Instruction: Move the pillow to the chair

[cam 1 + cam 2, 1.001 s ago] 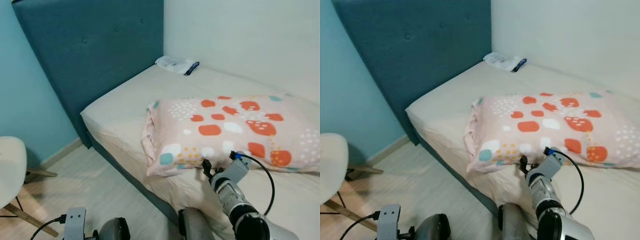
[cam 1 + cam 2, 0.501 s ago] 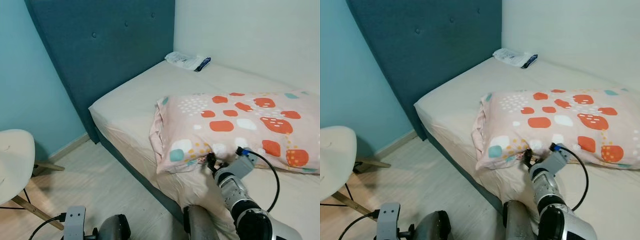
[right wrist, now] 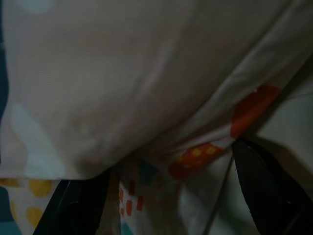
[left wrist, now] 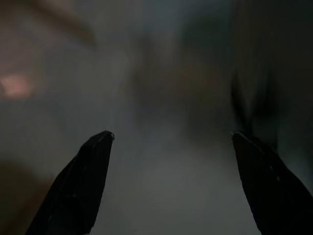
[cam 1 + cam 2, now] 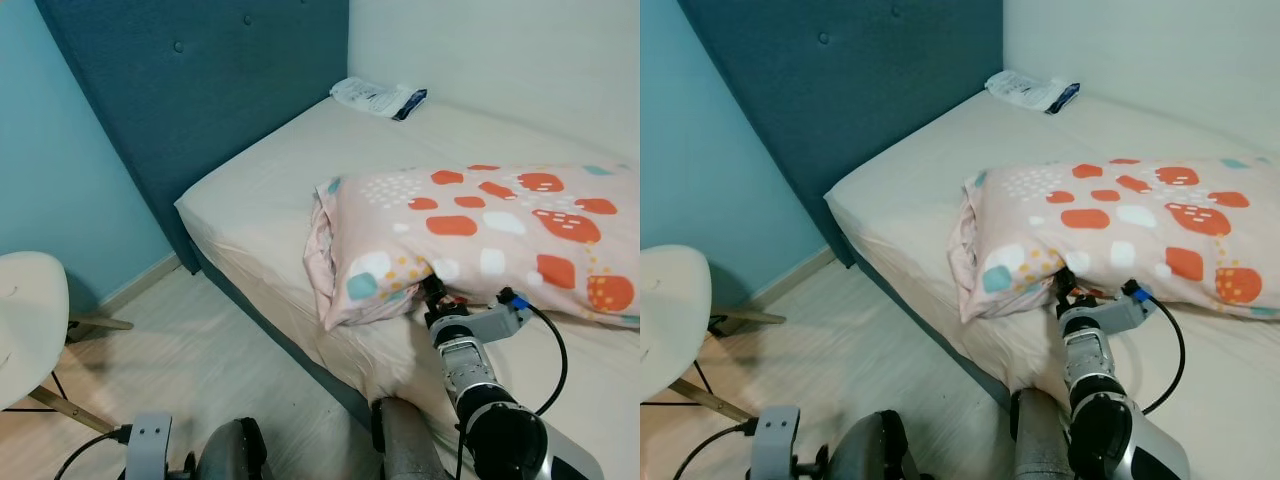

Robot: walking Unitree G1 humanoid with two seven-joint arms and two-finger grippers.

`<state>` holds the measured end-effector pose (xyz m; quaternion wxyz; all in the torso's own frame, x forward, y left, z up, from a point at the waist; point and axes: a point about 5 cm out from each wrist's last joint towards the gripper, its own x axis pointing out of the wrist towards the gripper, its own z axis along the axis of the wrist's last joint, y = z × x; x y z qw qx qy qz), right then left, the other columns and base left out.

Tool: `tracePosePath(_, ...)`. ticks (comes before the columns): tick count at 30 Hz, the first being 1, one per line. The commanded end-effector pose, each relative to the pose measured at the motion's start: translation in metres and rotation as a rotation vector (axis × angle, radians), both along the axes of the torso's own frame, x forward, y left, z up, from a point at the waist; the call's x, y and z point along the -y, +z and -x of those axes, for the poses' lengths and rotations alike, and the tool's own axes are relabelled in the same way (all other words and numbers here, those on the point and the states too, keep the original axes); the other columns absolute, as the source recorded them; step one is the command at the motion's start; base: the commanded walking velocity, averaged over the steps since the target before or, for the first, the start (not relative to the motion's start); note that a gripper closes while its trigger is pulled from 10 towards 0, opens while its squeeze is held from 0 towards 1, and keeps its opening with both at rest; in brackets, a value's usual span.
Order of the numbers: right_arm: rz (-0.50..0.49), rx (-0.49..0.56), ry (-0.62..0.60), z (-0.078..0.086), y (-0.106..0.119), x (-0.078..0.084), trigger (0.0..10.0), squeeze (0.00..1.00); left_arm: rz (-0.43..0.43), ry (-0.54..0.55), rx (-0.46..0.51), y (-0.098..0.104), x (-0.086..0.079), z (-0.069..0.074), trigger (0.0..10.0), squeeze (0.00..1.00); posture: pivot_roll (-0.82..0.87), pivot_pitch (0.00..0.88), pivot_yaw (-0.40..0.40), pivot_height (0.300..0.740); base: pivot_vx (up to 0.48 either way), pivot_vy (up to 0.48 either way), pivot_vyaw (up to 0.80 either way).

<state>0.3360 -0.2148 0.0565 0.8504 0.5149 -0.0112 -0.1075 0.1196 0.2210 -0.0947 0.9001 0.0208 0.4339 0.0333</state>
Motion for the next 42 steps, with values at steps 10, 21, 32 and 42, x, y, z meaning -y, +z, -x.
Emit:
tracePosePath(10,-0.081,0.274,0.157,0.0,0.009,-0.019,10.0,0.0,-0.005,-0.029,-0.067,-0.005,-0.007,0.023,10.0,0.0,0.09,0.279,0.091,0.591,0.0,0.0,0.0)
tracePosePath(21,-0.064,0.368,0.163,-0.005,0.023,-0.012,10.0,0.0,0.01,-0.021,-0.081,-0.007,-0.001,0.026,10.0,0.0,0.08,0.281,0.075,0.591,0.0,0.0,0.0)
tracePosePath(32,-0.063,0.487,0.221,-0.011,0.04,-0.013,10.0,0.0,-0.005,0.009,-0.056,-0.004,-0.006,0.014,10.0,0.0,0.06,0.276,0.063,0.591,0.0,0.0,0.0)
tracePosePath(42,-0.043,0.396,0.171,-0.013,0.037,-0.006,10.0,0.0,0.003,0.013,-0.061,-0.005,-0.002,0.013,10.0,0.0,0.05,0.269,0.051,0.591,0.0,0.0,0.0)
